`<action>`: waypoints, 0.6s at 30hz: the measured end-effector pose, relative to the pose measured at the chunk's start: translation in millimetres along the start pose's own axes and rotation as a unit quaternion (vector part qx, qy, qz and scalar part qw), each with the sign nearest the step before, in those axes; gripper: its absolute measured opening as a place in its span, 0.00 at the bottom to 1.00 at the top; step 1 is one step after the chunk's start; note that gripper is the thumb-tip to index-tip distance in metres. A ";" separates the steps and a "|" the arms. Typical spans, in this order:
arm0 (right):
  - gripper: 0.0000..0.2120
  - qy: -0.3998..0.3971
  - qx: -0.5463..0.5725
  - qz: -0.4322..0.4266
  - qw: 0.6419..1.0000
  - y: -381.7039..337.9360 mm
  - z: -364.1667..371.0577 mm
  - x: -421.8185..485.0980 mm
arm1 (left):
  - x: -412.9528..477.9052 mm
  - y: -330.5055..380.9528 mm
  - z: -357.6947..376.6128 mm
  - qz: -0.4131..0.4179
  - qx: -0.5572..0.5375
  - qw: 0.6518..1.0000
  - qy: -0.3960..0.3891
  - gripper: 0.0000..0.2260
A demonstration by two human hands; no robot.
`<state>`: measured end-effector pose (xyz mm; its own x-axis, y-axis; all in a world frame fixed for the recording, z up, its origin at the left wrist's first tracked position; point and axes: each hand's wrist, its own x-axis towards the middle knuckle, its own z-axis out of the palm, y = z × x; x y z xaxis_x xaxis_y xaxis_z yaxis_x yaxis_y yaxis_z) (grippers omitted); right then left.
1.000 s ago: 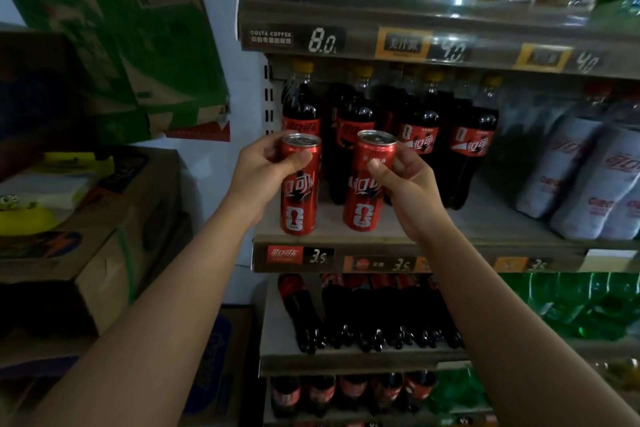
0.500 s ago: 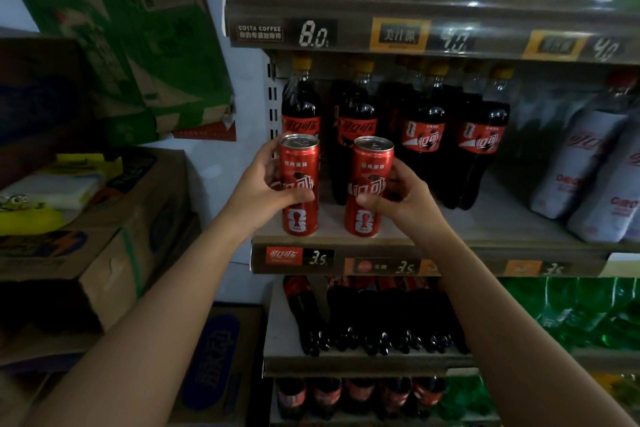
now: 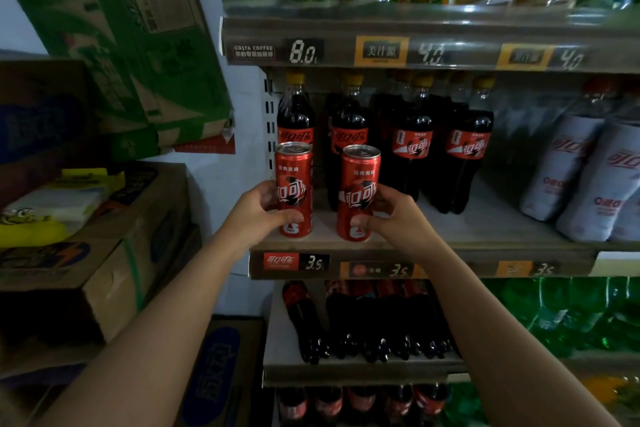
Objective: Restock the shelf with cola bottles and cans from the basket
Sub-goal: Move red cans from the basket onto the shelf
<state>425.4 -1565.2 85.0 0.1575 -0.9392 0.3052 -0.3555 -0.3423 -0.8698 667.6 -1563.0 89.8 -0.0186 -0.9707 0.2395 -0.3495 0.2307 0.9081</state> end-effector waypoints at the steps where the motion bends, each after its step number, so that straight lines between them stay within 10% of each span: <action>1: 0.26 0.000 0.004 0.002 1.000 -0.1 0.4 -0.5 | -1.1 -0.6 0.4 0.000 -0.002 1.000 0.002 0.28; 18: 0.29 0.042 -0.030 0.005 0.999 -3.2 18.2 -2.3 | -13.1 4.7 5.5 0.004 0.020 1.000 0.023 0.27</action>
<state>443.0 -1561.4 80.0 0.0759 -0.9407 0.3307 -0.4123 -0.3316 -0.8486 661.0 -1549.5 89.1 0.0211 -0.9645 0.2633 -0.3874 0.2349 0.8915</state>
